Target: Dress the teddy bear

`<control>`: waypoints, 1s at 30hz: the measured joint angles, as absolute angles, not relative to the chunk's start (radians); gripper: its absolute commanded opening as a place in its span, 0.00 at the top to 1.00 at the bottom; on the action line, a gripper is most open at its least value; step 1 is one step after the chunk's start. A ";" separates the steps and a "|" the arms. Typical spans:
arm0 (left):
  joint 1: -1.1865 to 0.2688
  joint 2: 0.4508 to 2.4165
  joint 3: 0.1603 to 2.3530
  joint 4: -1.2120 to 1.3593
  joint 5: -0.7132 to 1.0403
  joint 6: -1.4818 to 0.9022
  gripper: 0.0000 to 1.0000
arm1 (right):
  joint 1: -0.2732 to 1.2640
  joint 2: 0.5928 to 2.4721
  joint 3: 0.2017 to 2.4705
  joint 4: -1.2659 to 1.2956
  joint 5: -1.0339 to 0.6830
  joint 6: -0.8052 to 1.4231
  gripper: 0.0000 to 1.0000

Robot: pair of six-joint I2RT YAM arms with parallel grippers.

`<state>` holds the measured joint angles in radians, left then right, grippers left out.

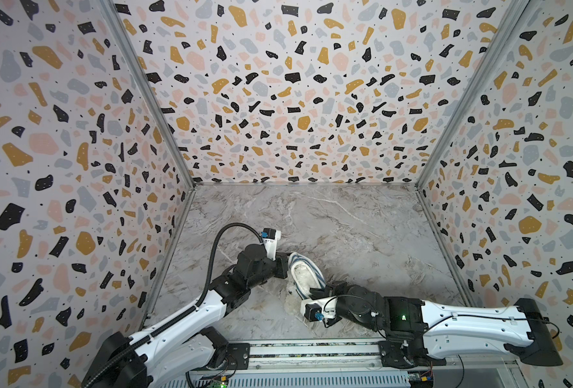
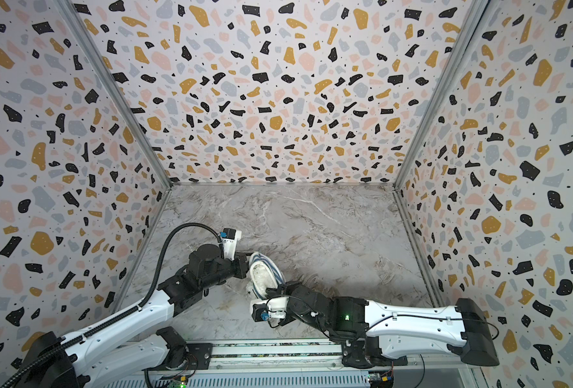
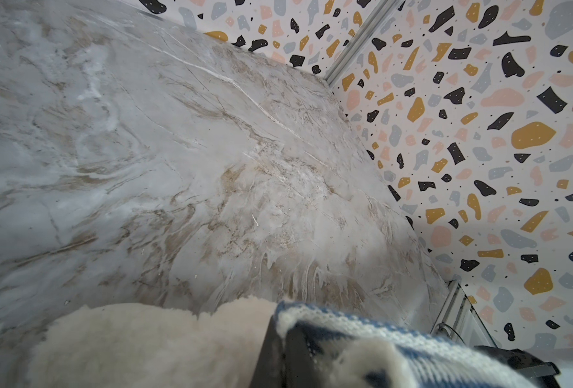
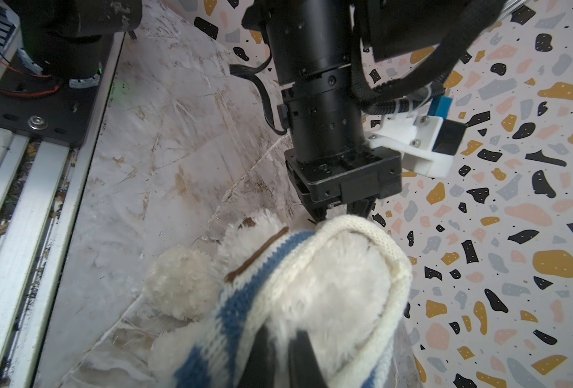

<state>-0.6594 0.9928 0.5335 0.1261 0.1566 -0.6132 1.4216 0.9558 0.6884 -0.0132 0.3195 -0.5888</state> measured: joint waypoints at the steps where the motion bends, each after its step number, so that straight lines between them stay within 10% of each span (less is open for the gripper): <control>1: -0.660 0.992 0.533 0.122 0.154 -0.611 1.00 | 1.422 0.941 0.681 -0.010 0.319 -0.588 1.00; 24: -0.664 0.833 0.490 0.186 0.192 -0.542 1.00 | 1.145 0.930 0.685 0.060 0.199 -0.269 1.00; 30: -0.664 0.846 0.491 0.185 0.156 -0.530 0.58 | 1.076 0.931 0.685 0.060 0.126 -0.187 1.00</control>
